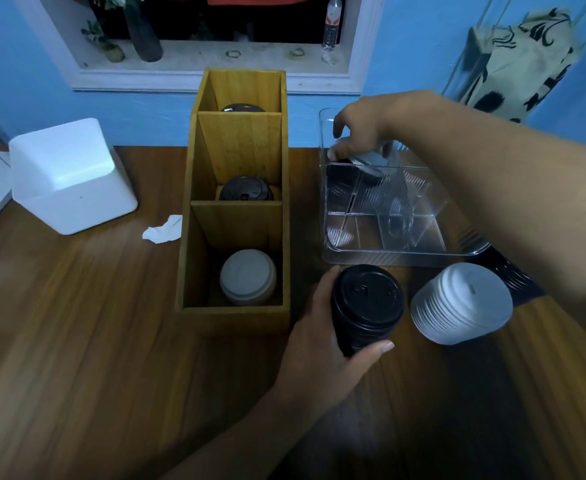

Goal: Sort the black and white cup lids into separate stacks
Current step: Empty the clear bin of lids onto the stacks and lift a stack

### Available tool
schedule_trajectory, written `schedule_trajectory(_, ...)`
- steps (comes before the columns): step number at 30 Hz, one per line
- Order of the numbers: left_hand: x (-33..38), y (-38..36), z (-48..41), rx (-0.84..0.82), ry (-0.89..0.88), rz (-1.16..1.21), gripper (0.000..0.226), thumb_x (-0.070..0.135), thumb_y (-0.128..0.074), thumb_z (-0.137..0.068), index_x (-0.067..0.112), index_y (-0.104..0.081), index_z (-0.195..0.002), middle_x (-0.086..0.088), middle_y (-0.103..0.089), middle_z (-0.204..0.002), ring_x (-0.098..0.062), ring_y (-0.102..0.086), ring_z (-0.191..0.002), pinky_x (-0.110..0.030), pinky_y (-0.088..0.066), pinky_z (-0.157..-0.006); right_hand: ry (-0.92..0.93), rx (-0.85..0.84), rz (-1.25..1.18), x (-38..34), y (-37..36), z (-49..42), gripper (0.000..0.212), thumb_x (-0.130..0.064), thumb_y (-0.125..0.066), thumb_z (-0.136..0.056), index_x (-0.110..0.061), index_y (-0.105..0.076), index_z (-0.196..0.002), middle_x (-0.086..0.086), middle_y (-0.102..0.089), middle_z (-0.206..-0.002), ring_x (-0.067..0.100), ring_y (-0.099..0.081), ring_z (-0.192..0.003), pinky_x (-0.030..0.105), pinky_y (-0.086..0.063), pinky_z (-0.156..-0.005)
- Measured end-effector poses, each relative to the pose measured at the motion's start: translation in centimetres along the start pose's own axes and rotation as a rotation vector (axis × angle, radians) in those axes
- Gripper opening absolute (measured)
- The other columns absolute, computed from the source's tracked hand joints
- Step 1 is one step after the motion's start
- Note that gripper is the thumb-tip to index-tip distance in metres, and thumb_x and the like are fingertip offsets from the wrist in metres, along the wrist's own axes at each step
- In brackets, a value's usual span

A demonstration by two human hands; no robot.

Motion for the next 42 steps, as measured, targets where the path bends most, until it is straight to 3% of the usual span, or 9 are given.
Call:
schedule_trajectory(5, 0.1, 0.0, -0.1, 0.011, -0.026, 0.001, 0.117, 0.042, -0.089, -0.075, 0.076, 0.005, -0.137, 0.051, -0.029, -0.141, 0.020, -0.032, -0.137, 0.000, -0.025, -0.107, -0.078, -0.209, -0.043, -0.5, -0.3, 0.4, 0.114, -0.063, -0.092, -0.049, -0.021, -0.046, -0.144, 0.016, -0.059, -0.129, 0.040, -0.074, -0.082, 0.054, -0.063, -0.075)
schedule_trajectory(8, 0.0, 0.0, 0.0, 0.006, -0.030, 0.000, 0.118, 0.042, -0.088, -0.075, 0.076, 0.006, -0.137, 0.050, -0.030, -0.140, 0.020, -0.032, -0.138, 0.000, -0.024, -0.108, -0.068, -0.225, 0.013, -0.8, -0.1, 0.0, 0.088, -0.048, -0.091, -0.066, -0.018, -0.052, -0.139, 0.019, -0.065, -0.117, 0.041, -0.074, -0.079, 0.055, -0.063, -0.071)
schedule_trajectory(14, 0.0, 0.0, 0.0, 0.009, -0.023, 0.013, 0.117, 0.041, -0.089, -0.076, 0.073, 0.003, -0.140, 0.046, -0.031, -0.143, 0.017, -0.033, -0.139, -0.001, -0.026, -0.109, -0.030, -0.018, 0.053, -1.0, -0.1, 0.7, 0.049, -0.039, -0.065, -0.085, -0.015, -0.058, -0.127, 0.011, -0.062, -0.115, 0.035, -0.062, -0.097, 0.044, -0.057, -0.076)
schedule_trajectory(18, 0.1, 0.1, -0.1, 0.019, -0.033, 0.016, 0.115, 0.042, -0.088, -0.075, 0.076, 0.002, -0.137, 0.048, -0.032, -0.141, 0.018, -0.034, -0.137, -0.001, -0.026, -0.108, -0.016, 0.012, 0.061, -0.9, -1.0, 0.8, 0.053, -0.034, -0.068, -0.090, -0.017, -0.052, -0.137, 0.011, -0.060, -0.123, 0.036, -0.058, -0.106, 0.049, -0.053, -0.092)
schedule_trajectory(24, 0.1, 0.0, 0.0, 0.017, -0.032, 0.007, 0.114, 0.044, -0.087, -0.076, 0.070, 0.001, -0.143, 0.046, -0.031, -0.145, 0.015, -0.035, -0.139, -0.003, -0.027, -0.110, 0.023, 0.129, 0.057, -0.7, 0.9, 2.6, 0.064, -0.020, -0.076, -0.081, -0.019, -0.048, -0.139, 0.013, -0.056, -0.128, 0.037, -0.056, -0.111, 0.044, -0.052, -0.084)
schedule_trajectory(28, 0.3, 0.1, 0.0, 0.025, -0.042, 0.019, 0.113, 0.041, -0.088, -0.076, 0.074, -0.001, -0.139, 0.050, -0.030, -0.142, 0.018, -0.034, -0.138, -0.001, -0.026, -0.108, 0.049, 0.309, 0.054, -0.6, 3.1, 5.5, 0.059, -0.010, -0.072, -0.081, -0.017, -0.049, -0.135, 0.018, -0.058, -0.119, 0.037, -0.052, -0.095, 0.043, -0.047, -0.072)
schedule_trajectory(33, 0.1, 0.0, 0.1, 0.029, -0.027, 0.028, 0.111, 0.041, -0.089, -0.076, 0.065, -0.005, -0.144, 0.050, -0.028, -0.143, 0.016, -0.031, -0.140, -0.003, -0.025, -0.110, 0.147, 0.564, -0.054, -0.5, 1.8, 13.5, 0.048, -0.016, -0.065, -0.087, -0.023, -0.048, -0.131, 0.009, -0.058, -0.107, 0.039, -0.059, -0.100, 0.046, -0.052, -0.079)
schedule_trajectory(38, -0.2, -0.1, 0.0, 0.029, 0.003, 0.041, 0.111, 0.036, -0.091, -0.074, 0.051, -0.011, -0.150, 0.061, -0.024, -0.133, 0.029, -0.026, -0.132, 0.006, -0.021, -0.103, 0.181, 0.601, -0.289, -0.1, -3.5, 24.7, 0.067, -0.018, -0.066, -0.084, -0.033, -0.044, -0.145, 0.000, -0.060, -0.130, 0.029, -0.059, -0.116, 0.047, -0.051, -0.091)
schedule_trajectory(42, -0.4, -0.2, 0.0, 0.029, 0.011, 0.057, 0.112, 0.034, -0.090, -0.075, 0.039, -0.014, -0.156, 0.062, -0.025, -0.132, 0.030, -0.027, -0.130, 0.006, -0.022, -0.102, 0.236, 0.732, -0.407, -0.2, -10.1, 31.7, 0.054, -0.009, -0.067, -0.090, -0.020, -0.055, -0.141, -0.003, -0.058, -0.139, 0.014, -0.055, -0.128, 0.024, -0.042, -0.106)
Point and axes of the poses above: each hand's wrist, its own z-axis away from the middle knuckle, its own y-axis out of the back of the hand, x = y × z, the point moved 2 cm from there along -z, towards the middle knuckle
